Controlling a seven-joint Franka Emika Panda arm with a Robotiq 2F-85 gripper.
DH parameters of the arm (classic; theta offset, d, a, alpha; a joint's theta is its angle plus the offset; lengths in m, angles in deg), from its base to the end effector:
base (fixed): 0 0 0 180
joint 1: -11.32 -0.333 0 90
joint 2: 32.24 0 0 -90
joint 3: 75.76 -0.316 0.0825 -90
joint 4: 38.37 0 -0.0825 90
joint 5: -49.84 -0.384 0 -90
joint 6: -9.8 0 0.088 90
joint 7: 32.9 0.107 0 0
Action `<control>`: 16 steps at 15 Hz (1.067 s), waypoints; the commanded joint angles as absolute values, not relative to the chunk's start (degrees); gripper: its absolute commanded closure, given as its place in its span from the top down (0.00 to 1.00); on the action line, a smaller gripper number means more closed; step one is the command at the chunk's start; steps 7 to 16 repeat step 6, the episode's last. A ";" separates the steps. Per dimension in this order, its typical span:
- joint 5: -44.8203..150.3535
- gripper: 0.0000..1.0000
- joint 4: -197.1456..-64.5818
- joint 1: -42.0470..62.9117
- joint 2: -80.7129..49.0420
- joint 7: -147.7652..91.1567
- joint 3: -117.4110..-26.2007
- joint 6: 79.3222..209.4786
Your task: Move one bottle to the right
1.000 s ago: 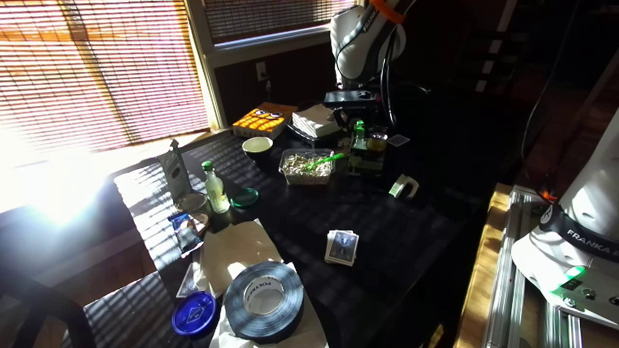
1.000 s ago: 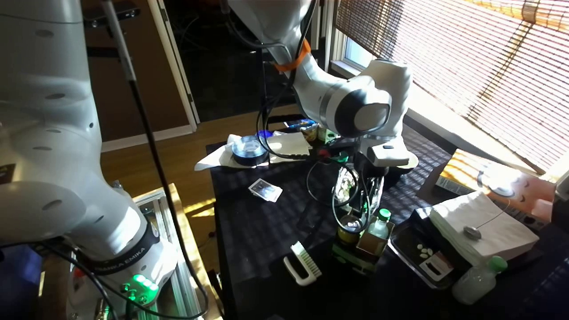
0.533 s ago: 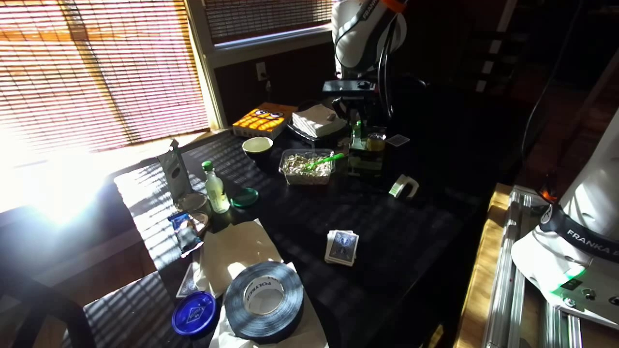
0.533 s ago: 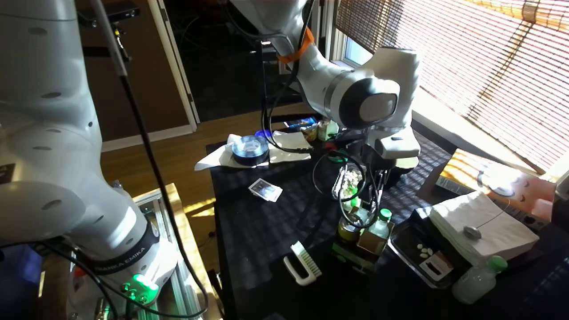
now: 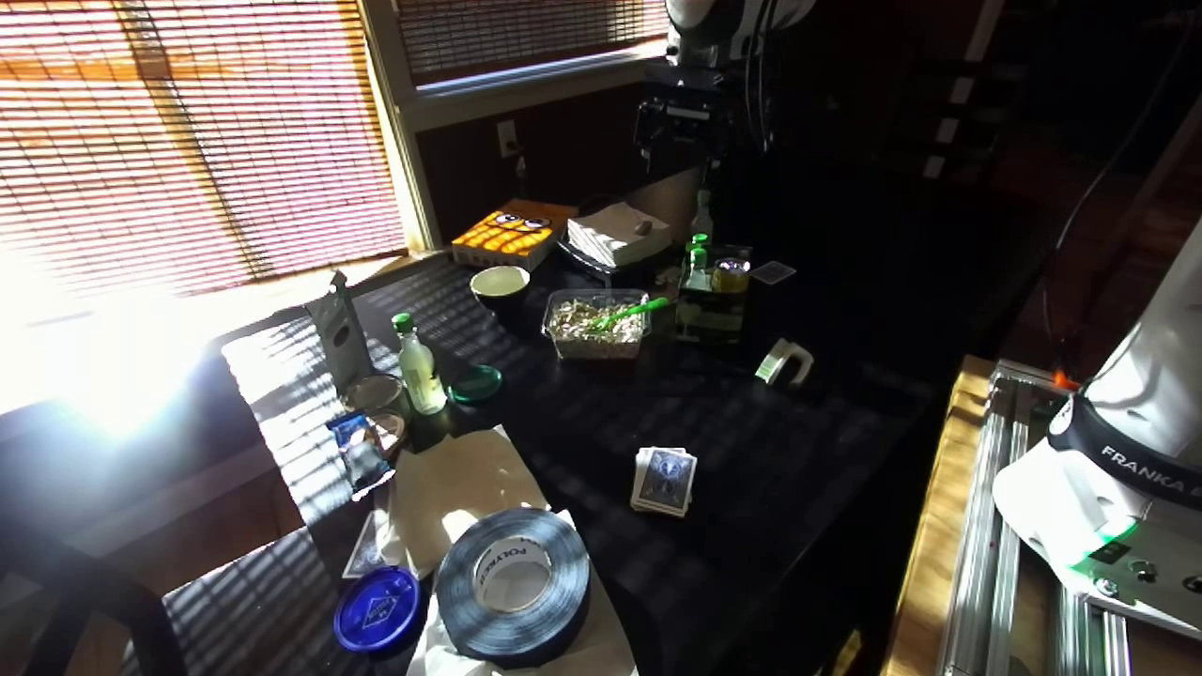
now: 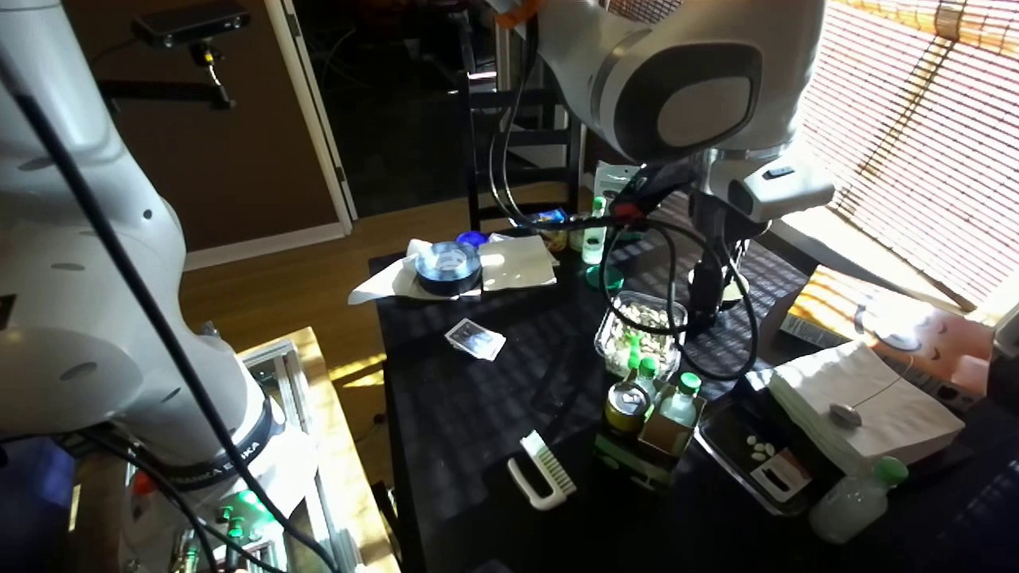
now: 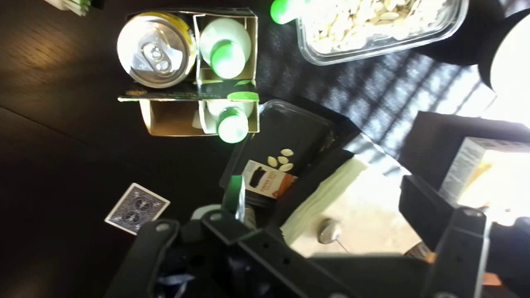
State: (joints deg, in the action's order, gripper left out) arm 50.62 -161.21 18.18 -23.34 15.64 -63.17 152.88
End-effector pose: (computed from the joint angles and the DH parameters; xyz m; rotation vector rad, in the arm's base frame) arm 0.5468 -0.1907 0.3529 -2.5971 1.7213 -0.3216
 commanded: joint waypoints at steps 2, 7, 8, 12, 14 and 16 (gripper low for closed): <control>36.33 1.00 -163.08 20.53 -27.72 -4.39 -66.25 153.25; 33.58 1.00 -161.10 19.79 -26.42 -7.20 -65.70 152.70; 33.58 1.00 -161.10 19.79 -26.42 -7.20 -65.70 152.70; 33.58 1.00 -161.10 19.79 -26.42 -7.20 -65.70 152.70; 33.58 1.00 -161.10 19.79 -26.42 -7.20 -65.70 152.70; 33.58 1.00 -161.10 19.79 -26.42 -7.20 -65.70 152.70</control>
